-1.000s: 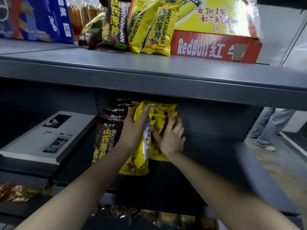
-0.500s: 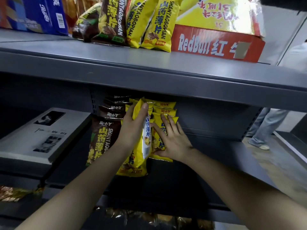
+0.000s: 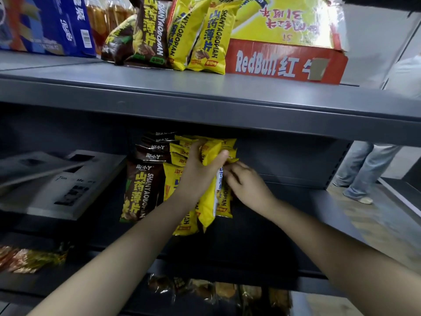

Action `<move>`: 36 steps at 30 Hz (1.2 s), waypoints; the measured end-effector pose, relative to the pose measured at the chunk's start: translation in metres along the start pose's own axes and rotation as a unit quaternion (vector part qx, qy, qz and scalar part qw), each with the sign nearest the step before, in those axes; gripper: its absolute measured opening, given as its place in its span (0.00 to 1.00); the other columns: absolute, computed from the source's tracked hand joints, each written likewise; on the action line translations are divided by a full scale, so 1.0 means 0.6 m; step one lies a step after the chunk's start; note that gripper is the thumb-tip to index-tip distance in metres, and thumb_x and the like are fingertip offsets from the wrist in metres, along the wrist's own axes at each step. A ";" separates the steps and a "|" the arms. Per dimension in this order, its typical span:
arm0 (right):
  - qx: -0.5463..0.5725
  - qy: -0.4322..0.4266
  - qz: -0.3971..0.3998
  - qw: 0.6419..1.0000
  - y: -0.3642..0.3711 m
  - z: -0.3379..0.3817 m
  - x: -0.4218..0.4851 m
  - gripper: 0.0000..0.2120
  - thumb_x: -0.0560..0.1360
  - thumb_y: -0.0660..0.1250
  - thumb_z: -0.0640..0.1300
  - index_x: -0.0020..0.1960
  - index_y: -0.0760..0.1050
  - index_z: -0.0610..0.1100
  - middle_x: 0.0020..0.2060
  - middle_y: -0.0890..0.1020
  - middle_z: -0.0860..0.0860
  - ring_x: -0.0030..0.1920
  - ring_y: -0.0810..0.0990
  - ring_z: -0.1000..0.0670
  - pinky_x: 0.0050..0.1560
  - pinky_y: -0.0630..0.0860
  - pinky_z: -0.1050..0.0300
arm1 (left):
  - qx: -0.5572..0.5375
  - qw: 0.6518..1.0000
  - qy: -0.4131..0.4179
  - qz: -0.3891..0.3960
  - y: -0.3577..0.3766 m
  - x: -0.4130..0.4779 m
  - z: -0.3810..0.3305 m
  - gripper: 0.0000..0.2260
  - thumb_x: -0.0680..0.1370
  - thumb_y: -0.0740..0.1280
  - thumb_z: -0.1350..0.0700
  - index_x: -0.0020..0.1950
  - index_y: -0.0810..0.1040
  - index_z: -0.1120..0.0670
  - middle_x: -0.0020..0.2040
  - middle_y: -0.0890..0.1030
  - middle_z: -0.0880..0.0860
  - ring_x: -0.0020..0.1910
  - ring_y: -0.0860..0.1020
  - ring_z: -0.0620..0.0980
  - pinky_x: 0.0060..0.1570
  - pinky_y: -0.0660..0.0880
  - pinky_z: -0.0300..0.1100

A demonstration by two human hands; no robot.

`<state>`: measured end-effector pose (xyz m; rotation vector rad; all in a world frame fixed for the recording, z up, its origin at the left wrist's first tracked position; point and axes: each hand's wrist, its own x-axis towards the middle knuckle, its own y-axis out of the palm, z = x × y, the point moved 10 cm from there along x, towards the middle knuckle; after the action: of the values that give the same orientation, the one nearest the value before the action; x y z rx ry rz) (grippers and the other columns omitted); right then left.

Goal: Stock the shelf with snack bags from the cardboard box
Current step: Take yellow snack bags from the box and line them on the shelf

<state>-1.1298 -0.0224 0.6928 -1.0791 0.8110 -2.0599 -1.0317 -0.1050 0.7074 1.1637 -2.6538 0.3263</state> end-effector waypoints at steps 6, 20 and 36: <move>0.253 0.102 0.153 0.950 0.022 -0.002 -0.087 0.16 0.76 0.62 0.34 0.63 0.71 0.40 0.53 0.78 0.44 0.50 0.76 0.47 0.52 0.73 0.54 | 0.068 0.996 -0.053 -0.012 0.063 -0.006 0.032 0.45 0.71 0.72 0.45 0.77 0.46 0.55 0.74 0.60 0.58 0.73 0.62 0.56 0.71 0.62 0.51; 0.277 0.221 0.138 0.925 0.085 -0.053 -0.111 0.09 0.76 0.66 0.36 0.50 0.74 0.50 0.40 0.79 0.57 0.38 0.76 0.64 0.37 0.73 0.73 | 0.275 0.957 -0.063 -0.070 0.084 -0.041 0.093 0.32 0.80 0.58 0.48 0.77 0.46 0.56 0.69 0.61 0.60 0.68 0.65 0.62 0.63 0.67 0.53; 0.020 0.170 -0.002 0.985 0.047 -0.074 -0.083 0.35 0.73 0.72 0.49 0.72 0.59 0.42 0.67 0.65 0.46 0.67 0.67 0.48 0.63 0.72 0.51 | 0.655 0.729 0.201 -0.011 -0.017 -0.102 0.138 0.38 0.72 0.66 0.38 0.76 0.57 0.51 0.74 0.63 0.61 0.71 0.64 0.64 0.64 0.63 0.66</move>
<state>-1.1386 0.0095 0.6283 -0.7162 0.9253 -2.2885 -0.9931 -0.0933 0.6120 1.0964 -1.7518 2.3531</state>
